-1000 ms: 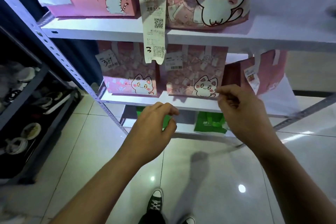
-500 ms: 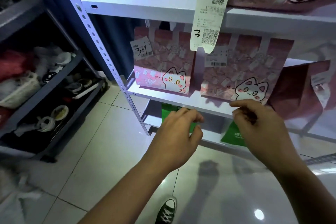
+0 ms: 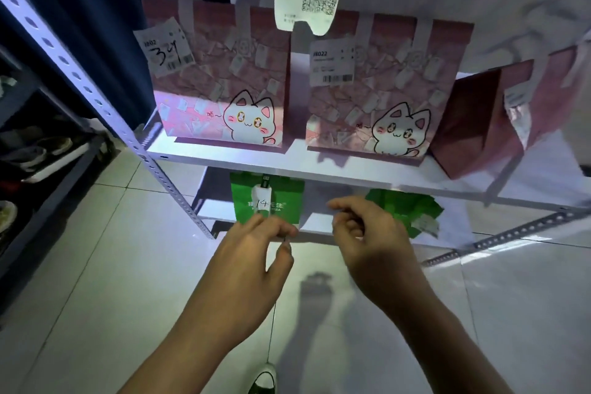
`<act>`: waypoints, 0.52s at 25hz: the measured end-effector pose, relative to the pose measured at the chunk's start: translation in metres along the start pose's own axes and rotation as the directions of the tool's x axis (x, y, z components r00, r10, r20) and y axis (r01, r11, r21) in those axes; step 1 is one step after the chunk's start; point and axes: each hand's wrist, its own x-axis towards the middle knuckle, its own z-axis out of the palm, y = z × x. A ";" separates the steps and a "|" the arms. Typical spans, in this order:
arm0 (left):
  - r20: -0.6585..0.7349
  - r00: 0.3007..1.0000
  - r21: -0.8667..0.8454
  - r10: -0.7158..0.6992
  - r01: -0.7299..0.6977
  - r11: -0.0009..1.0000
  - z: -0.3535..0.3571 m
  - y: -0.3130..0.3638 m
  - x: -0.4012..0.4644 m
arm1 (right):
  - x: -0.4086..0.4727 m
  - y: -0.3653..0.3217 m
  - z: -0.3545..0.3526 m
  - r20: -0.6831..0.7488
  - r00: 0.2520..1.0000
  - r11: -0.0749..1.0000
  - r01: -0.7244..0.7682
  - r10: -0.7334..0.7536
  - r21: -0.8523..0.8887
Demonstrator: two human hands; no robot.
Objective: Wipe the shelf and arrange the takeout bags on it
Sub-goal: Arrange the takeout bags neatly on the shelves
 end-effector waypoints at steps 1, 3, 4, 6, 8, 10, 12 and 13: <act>0.009 1.000 -0.008 0.007 -0.007 1.000 0.004 -0.001 0.003 | 0.000 0.003 0.003 -0.051 0.999 0.999 0.018 -0.019 -0.026; 0.025 0.999 -0.011 0.020 -0.020 1.000 0.008 -0.002 0.008 | -0.002 0.005 0.008 -0.114 0.993 0.998 0.025 -0.032 -0.062; 0.029 0.999 -0.009 0.030 -0.030 1.000 0.010 0.000 0.012 | -0.002 0.006 0.008 -0.129 0.991 0.997 0.025 -0.034 -0.070; 0.039 0.998 -0.008 0.059 -0.058 0.998 0.015 0.008 0.018 | -0.003 0.008 0.003 -0.155 0.988 0.997 0.018 -0.029 -0.074; 0.057 0.995 -0.010 0.085 -0.085 0.996 0.018 0.017 0.023 | -0.002 0.011 -0.005 -0.167 0.986 0.998 -0.019 0.010 -0.055; 0.076 0.990 -0.017 0.117 -0.116 0.993 0.022 0.027 0.027 | -0.002 0.015 -0.016 -0.170 0.984 0.997 -0.067 0.059 -0.038; 0.091 0.985 -0.021 0.144 -0.142 0.990 0.025 0.036 0.029 | -0.004 0.017 -0.025 -0.175 0.981 0.996 -0.087 0.081 -0.029; 0.099 0.983 -0.020 0.157 -0.156 0.988 0.028 0.041 0.030 | -0.005 0.019 -0.030 -0.184 0.980 0.995 -0.090 0.082 -0.034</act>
